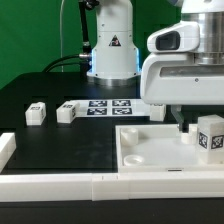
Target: Assemble one leg
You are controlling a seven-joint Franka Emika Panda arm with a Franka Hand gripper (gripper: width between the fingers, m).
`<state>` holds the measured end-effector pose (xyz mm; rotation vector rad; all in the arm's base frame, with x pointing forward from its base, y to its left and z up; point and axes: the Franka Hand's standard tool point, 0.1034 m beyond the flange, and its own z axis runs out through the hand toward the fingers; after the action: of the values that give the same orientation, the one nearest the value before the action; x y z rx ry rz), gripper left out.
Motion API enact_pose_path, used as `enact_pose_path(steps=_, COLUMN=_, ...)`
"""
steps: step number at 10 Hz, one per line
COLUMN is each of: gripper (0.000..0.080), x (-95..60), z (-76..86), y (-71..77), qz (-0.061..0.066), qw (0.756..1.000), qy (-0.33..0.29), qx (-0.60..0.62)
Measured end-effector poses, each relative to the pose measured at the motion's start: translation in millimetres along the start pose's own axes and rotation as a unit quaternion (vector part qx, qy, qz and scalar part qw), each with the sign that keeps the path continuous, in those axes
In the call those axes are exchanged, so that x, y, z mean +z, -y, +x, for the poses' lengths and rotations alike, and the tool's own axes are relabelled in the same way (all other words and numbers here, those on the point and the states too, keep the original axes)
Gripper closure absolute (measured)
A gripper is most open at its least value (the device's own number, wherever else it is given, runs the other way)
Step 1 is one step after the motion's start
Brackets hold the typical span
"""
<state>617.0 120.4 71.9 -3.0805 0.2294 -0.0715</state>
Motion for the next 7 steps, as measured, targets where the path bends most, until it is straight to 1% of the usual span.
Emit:
enact_pose_path(steps=1, gripper=0.0151, x=-0.2, z=0.6, y=-0.7, qz=-0.001, qw=0.998, qy=-0.001, qx=-0.055)
enact_pose_path(steps=3, gripper=0.0151, x=-0.3, z=1.4, y=-2.9, qz=-0.002, qw=0.993, qy=-0.002, qx=-0.118)
enact_pose_path(steps=4, gripper=0.0243, x=-0.2, z=1.3, y=-2.7, qz=-0.002, qw=0.994, qy=-0.001, qx=-0.105)
enact_pose_path(steps=5, gripper=0.0243, x=-0.2, z=1.3, y=-2.9, qz=-0.002, qw=0.994, qy=-0.001, qx=-0.105)
enact_pose_path(steps=6, gripper=0.0427, x=-0.2, z=1.3, y=-2.9, qz=-0.002, qw=0.994, qy=-0.001, qx=-0.105)
enact_pose_path(steps=7, gripper=0.0508, x=-0.2, z=1.3, y=-2.9, qz=-0.002, qw=0.995, qy=-0.001, qx=-0.100)
